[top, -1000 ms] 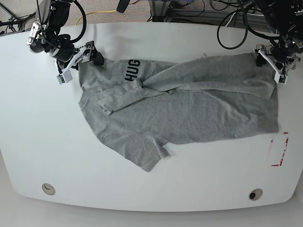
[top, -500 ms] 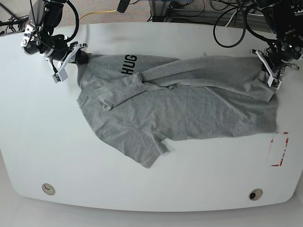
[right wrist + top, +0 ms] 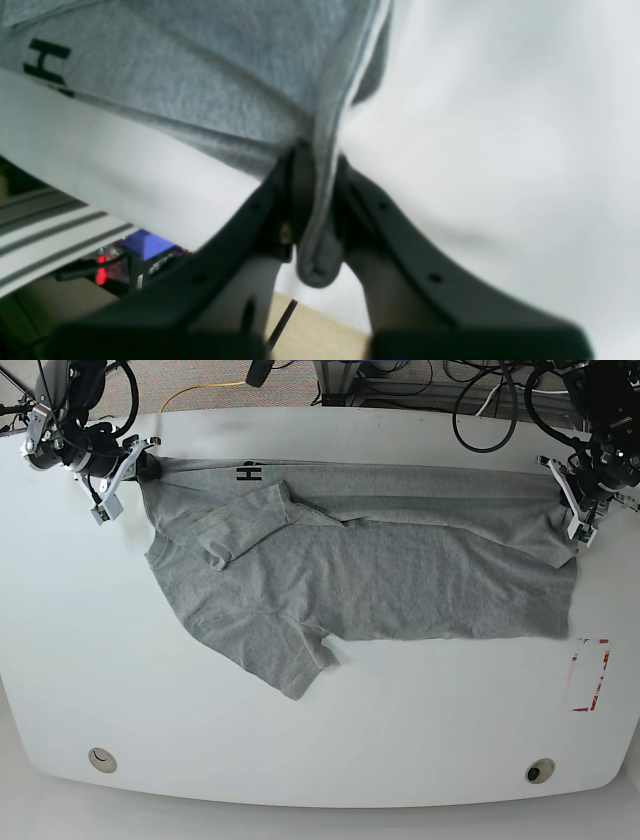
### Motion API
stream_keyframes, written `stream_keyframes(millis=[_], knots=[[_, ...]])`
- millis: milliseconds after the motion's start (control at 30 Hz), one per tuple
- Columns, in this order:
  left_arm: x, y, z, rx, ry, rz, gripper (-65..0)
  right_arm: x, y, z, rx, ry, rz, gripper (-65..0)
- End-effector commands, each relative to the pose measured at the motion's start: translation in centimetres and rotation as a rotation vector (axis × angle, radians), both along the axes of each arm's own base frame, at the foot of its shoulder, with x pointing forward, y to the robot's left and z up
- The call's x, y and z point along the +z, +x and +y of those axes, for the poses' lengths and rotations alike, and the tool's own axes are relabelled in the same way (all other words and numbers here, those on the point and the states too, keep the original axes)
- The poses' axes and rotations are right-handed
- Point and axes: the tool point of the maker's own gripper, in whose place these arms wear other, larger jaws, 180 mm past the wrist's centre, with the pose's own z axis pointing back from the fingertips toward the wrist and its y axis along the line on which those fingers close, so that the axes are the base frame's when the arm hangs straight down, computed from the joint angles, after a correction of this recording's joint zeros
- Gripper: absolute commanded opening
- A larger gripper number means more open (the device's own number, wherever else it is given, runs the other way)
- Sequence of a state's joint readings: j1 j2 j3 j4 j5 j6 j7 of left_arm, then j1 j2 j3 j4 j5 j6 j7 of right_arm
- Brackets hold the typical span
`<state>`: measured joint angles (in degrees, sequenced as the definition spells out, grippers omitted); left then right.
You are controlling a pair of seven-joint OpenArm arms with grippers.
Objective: Fold the T-shirt properly
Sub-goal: 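Pull the shirt edge taut between both grippers to straighten it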
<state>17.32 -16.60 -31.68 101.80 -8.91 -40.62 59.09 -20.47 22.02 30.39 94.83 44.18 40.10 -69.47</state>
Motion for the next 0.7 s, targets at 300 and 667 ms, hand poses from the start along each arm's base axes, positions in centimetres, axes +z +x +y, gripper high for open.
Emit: stream_keyframes(millis=[300,667], knots=[[0.2,-2.1,2.1,0.019,0.086,0.065,-57.8,0.9,-2.2,-0.8,0.039,-0.07,0.018,-63.7],[0.0,-2.8,2.0,0.016,0.084,0.078,-41.0,1.6,-2.3,-0.4,0.063,-0.089,-0.003,-63.3]])
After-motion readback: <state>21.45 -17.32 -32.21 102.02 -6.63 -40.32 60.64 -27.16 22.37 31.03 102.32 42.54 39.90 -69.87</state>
